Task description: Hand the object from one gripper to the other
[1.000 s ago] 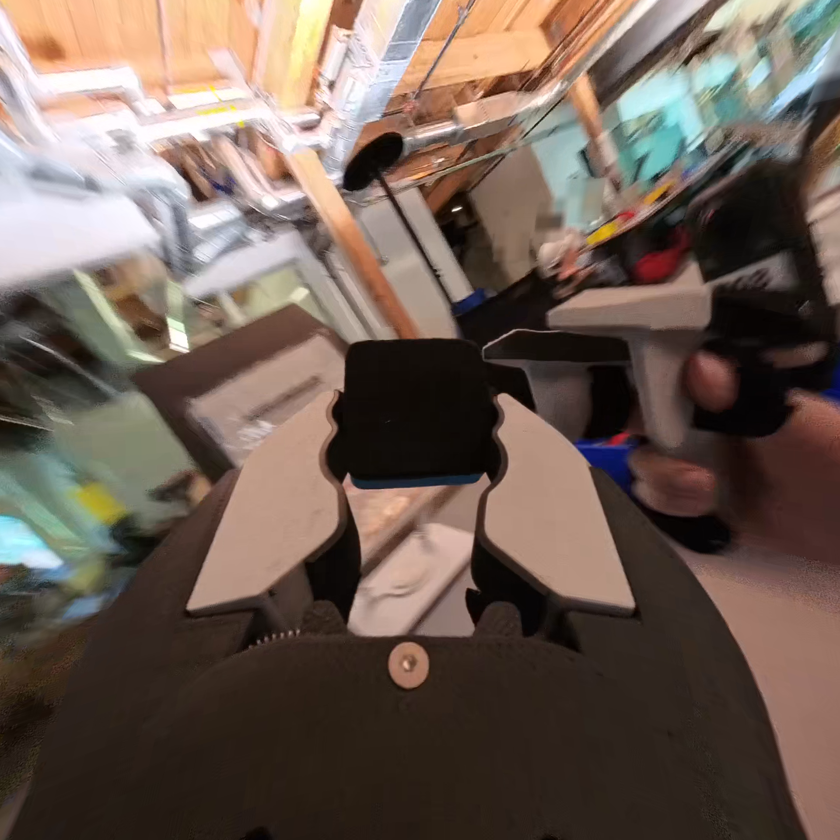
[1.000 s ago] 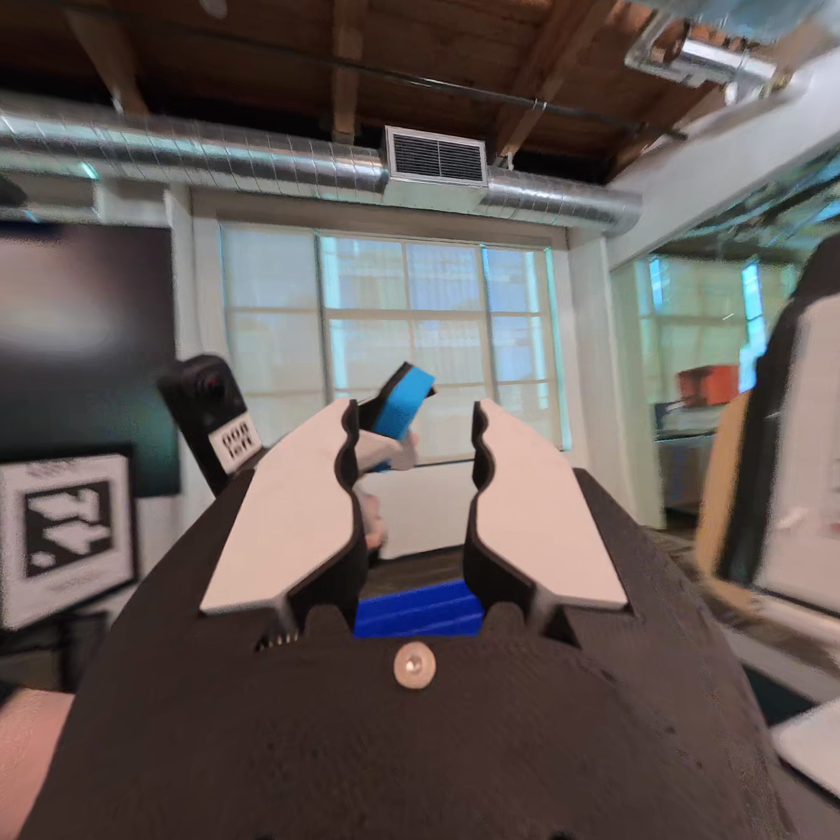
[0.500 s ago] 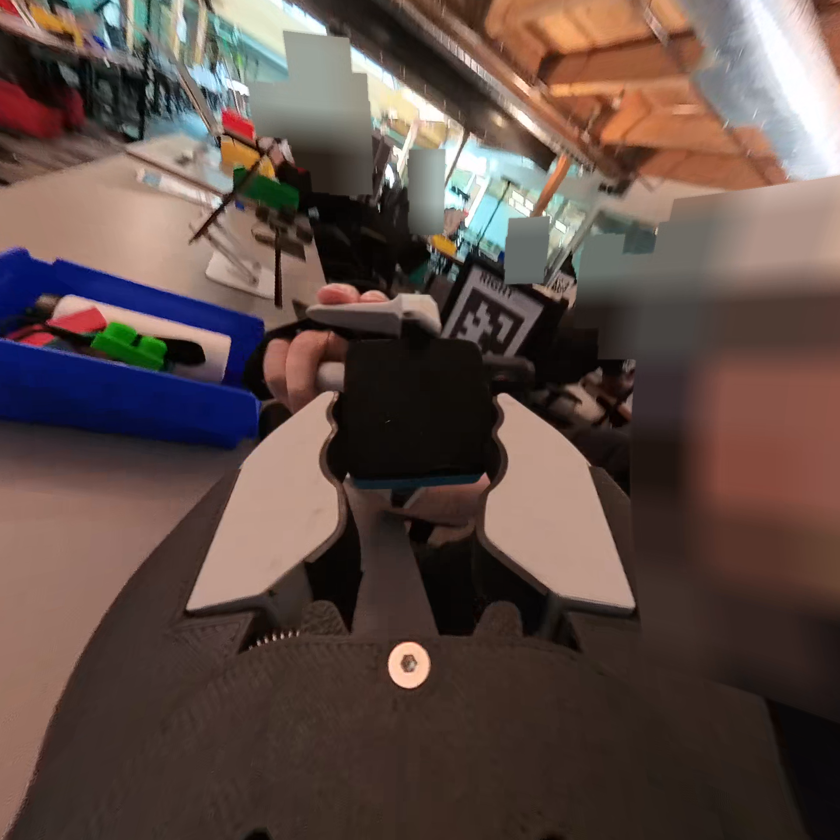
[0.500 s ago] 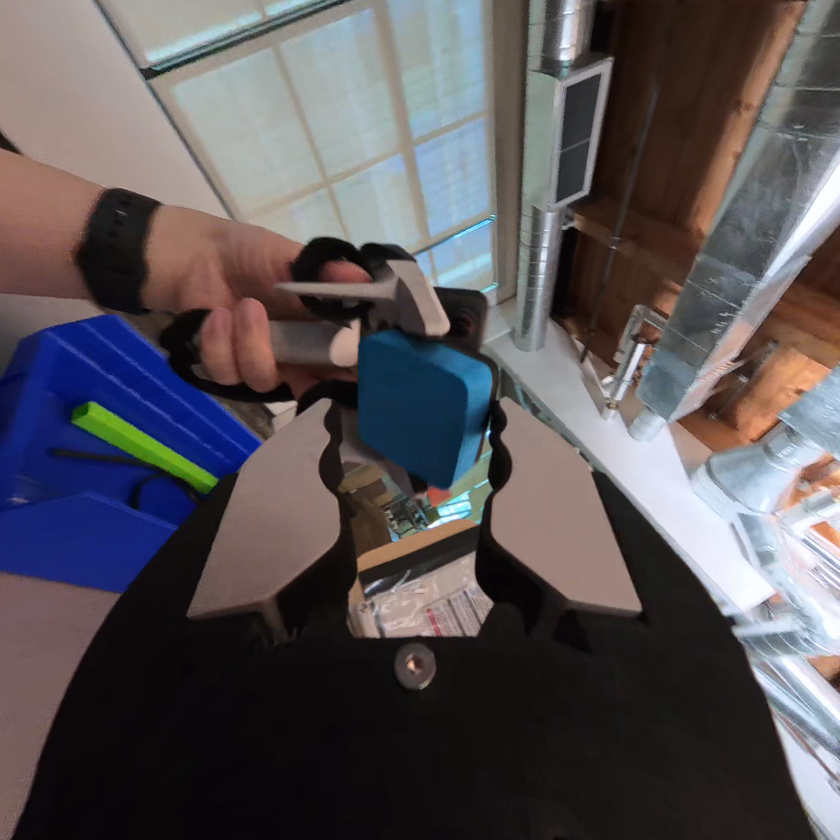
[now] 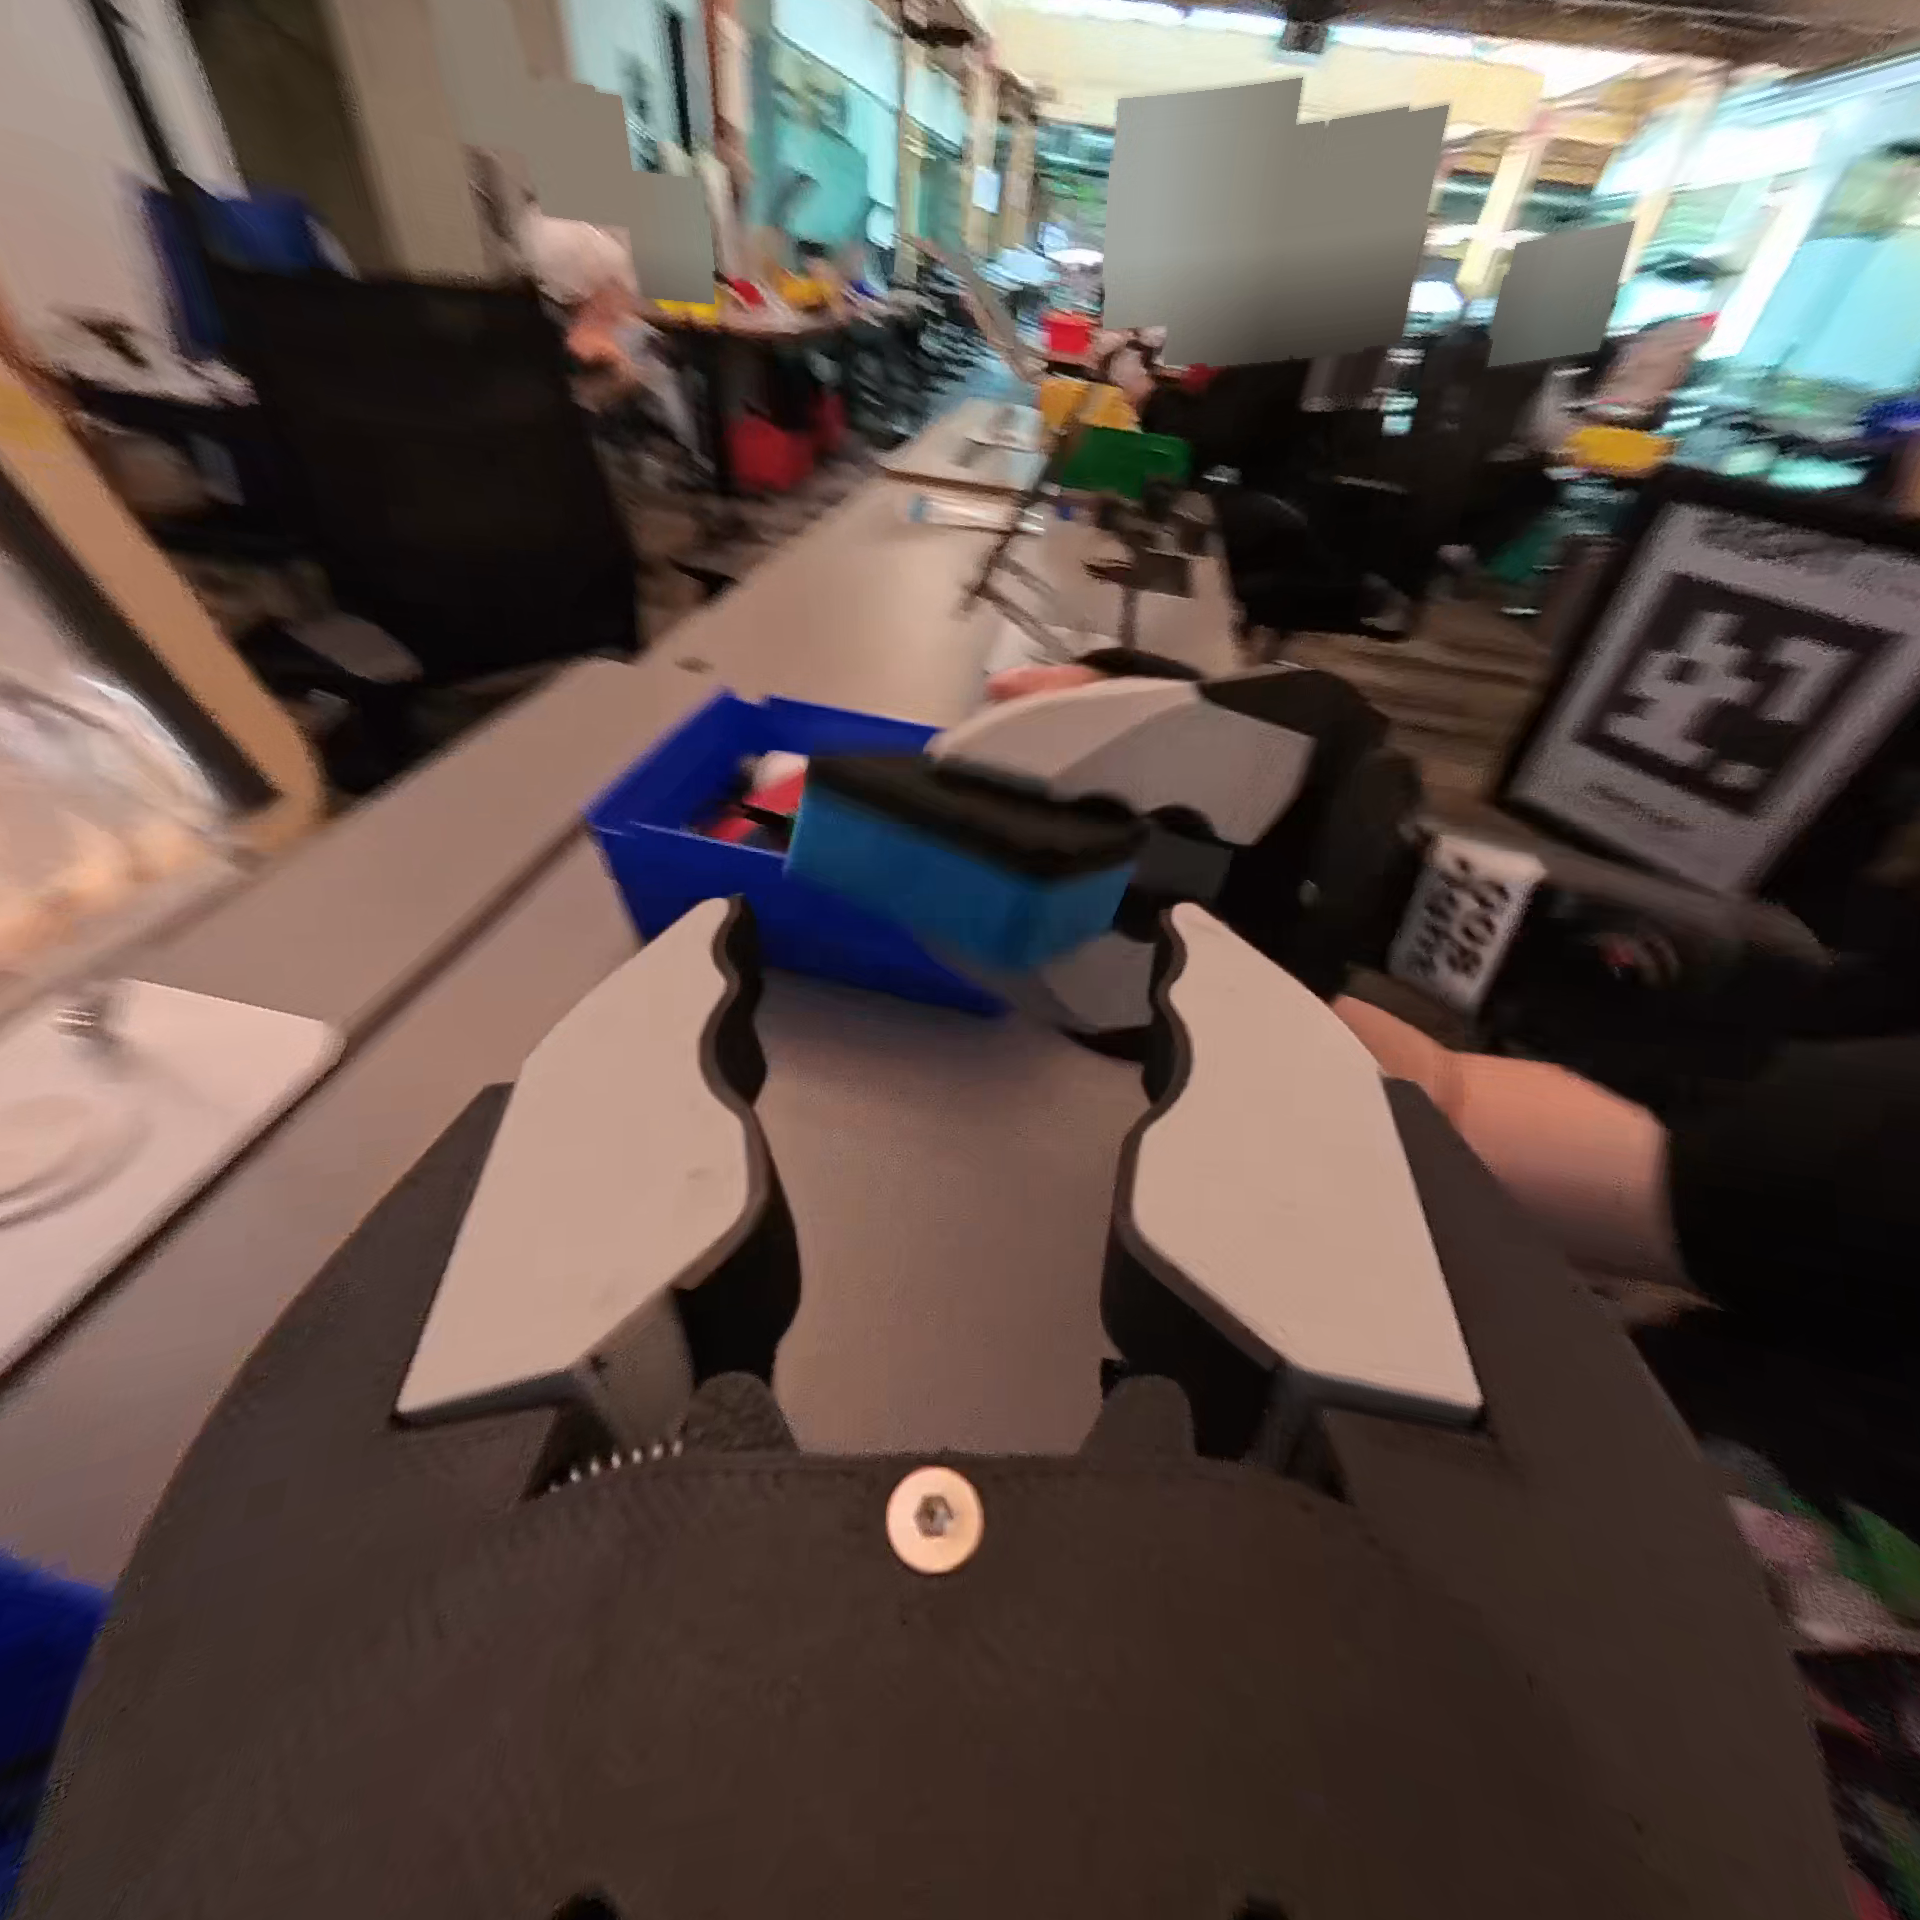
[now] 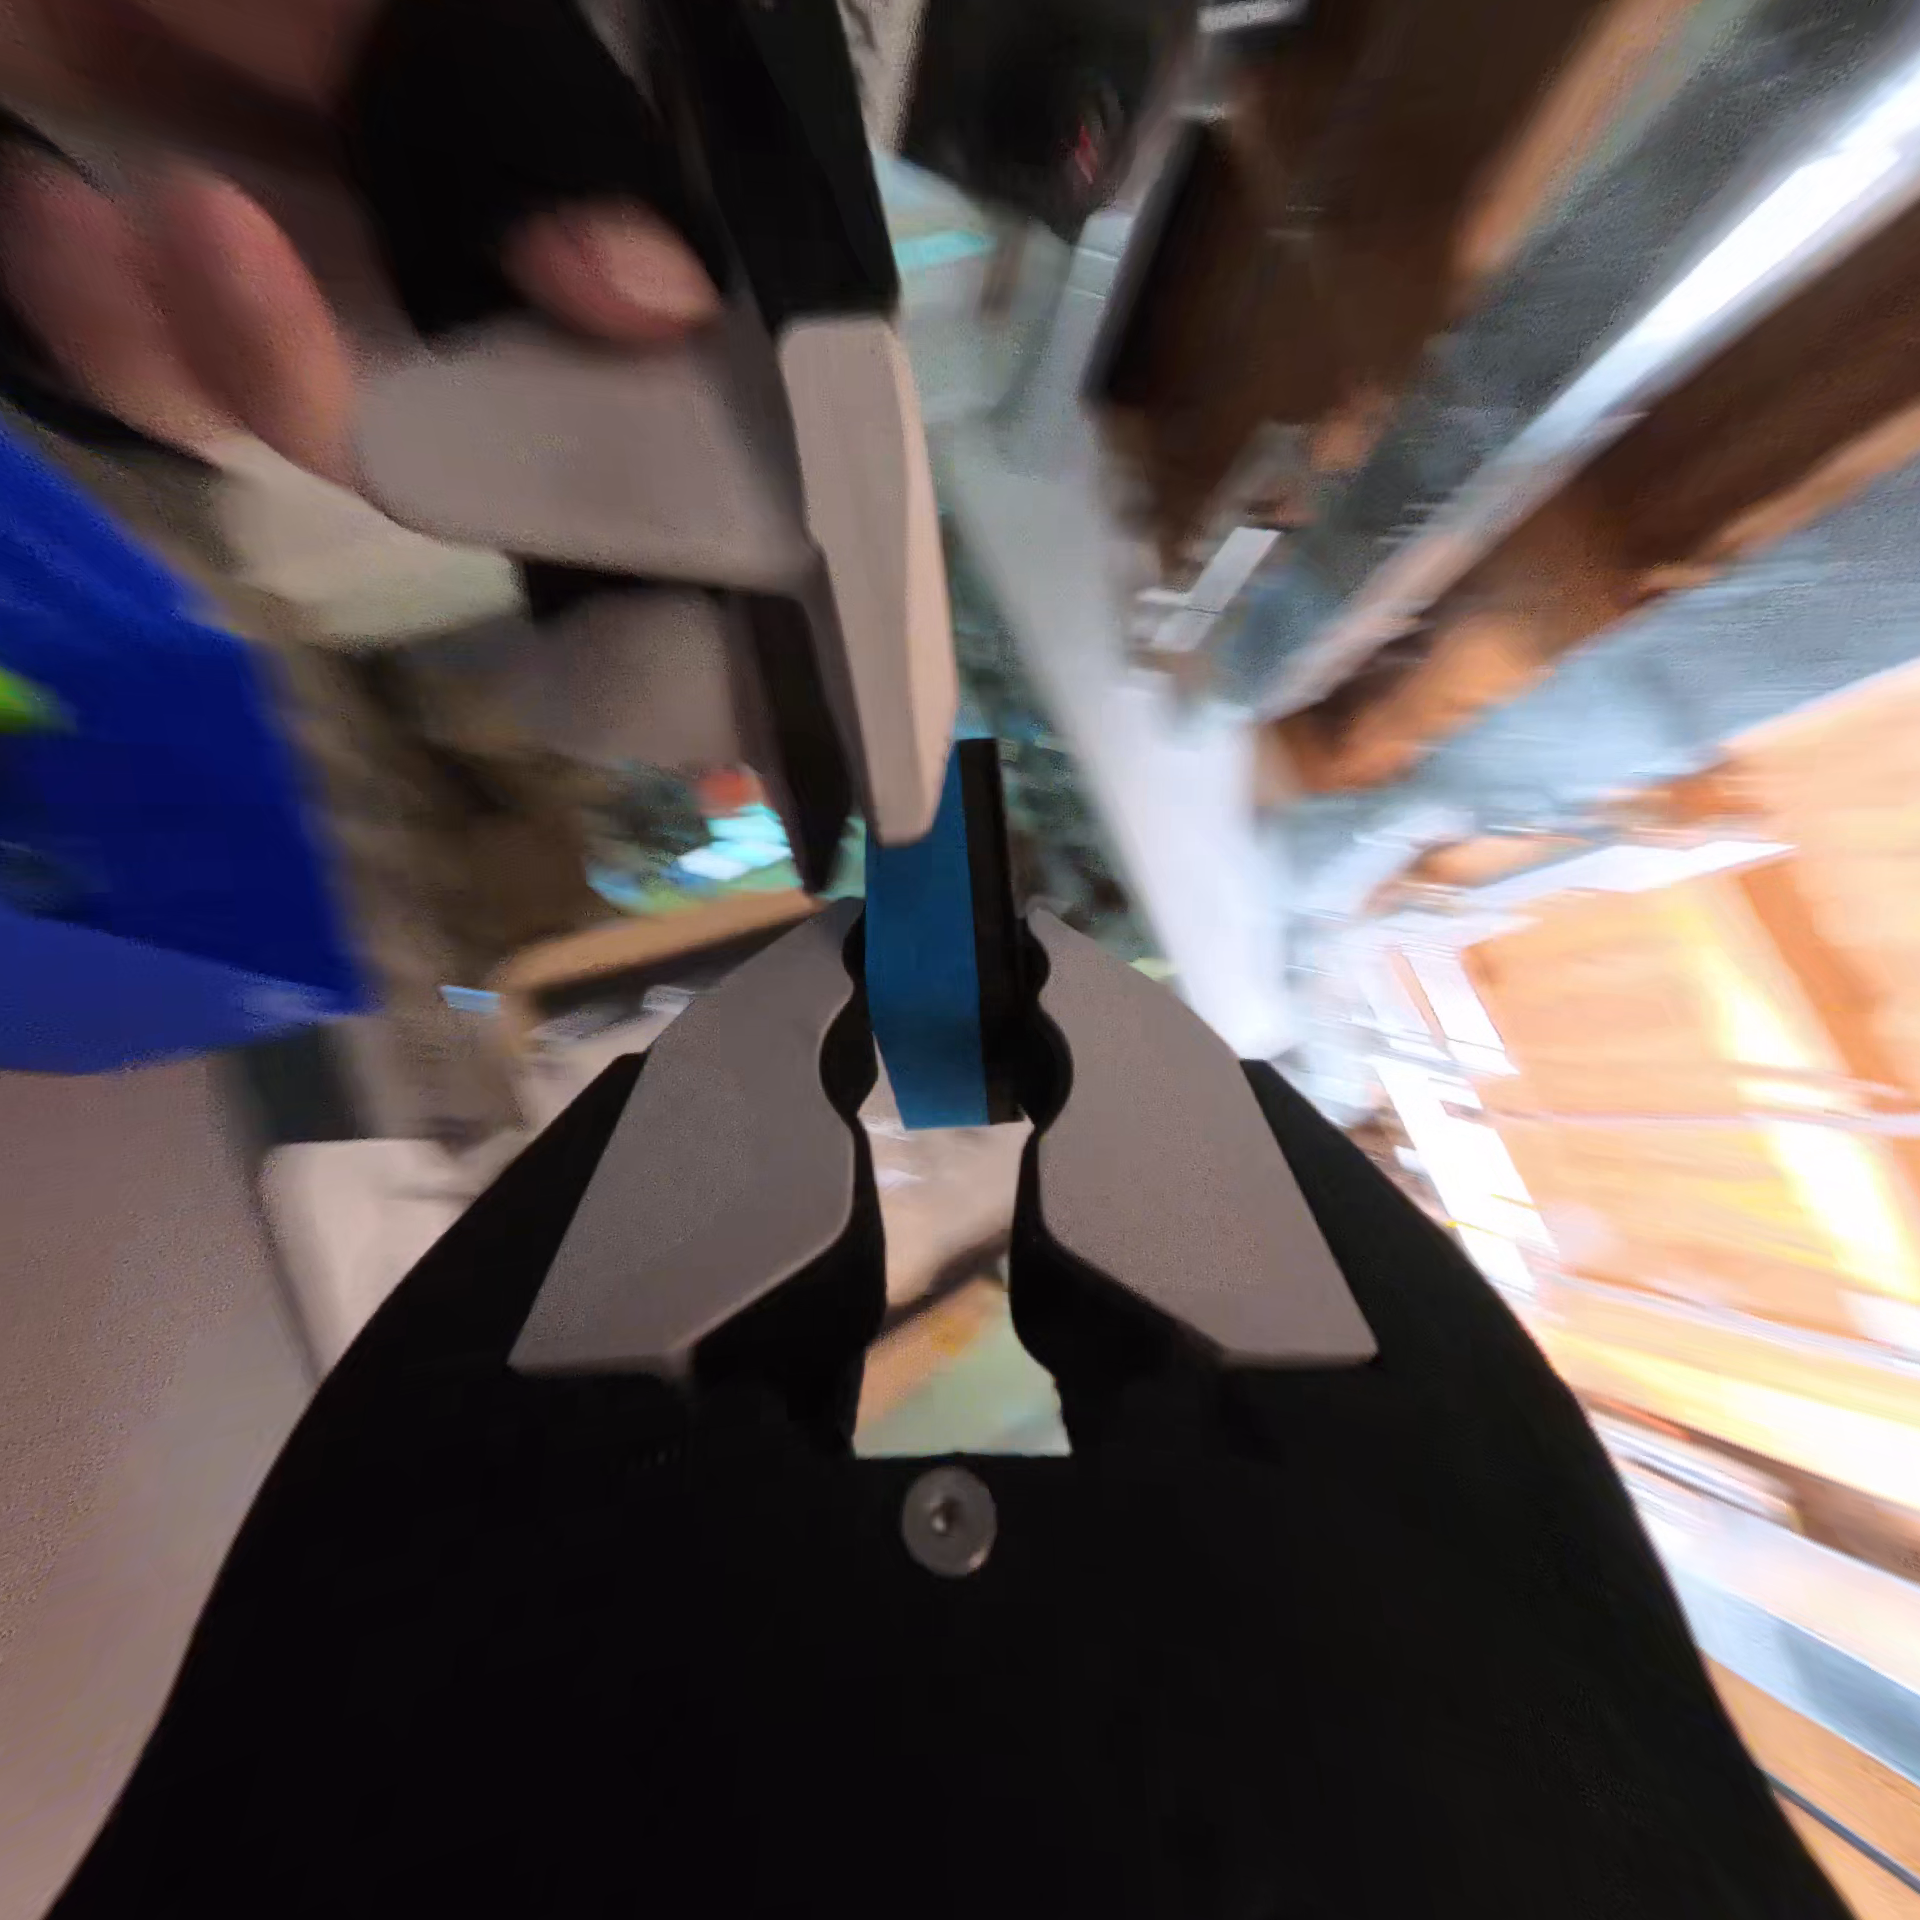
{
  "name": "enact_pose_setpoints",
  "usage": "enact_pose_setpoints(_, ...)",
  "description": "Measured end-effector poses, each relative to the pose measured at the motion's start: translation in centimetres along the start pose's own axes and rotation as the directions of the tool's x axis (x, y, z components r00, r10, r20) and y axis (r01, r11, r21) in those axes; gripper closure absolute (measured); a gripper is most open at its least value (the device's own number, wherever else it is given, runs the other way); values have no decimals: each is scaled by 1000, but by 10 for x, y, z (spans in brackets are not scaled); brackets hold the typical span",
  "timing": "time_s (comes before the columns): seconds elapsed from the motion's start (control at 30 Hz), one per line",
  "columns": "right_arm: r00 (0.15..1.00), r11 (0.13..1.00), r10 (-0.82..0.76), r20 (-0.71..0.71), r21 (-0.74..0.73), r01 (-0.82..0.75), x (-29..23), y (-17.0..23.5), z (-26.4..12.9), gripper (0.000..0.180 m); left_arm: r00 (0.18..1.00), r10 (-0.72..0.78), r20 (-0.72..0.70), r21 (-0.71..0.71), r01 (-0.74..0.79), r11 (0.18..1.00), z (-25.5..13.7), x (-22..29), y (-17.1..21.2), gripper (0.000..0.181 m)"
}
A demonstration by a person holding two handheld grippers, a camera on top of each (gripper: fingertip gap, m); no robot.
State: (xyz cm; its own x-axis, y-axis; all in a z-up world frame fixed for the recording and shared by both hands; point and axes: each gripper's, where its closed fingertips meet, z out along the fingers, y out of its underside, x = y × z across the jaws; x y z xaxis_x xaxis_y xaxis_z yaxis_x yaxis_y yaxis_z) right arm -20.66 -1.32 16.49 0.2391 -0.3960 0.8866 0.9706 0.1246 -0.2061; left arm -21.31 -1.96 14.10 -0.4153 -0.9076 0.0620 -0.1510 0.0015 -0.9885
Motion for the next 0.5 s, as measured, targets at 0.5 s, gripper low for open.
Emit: enact_pose_setpoints(0.5, 900, 982, -180, -397, -132, 138, 28, -17, -5, 156, 578, 617, 534, -196, -625, 755, 8, 14, -28, 104)
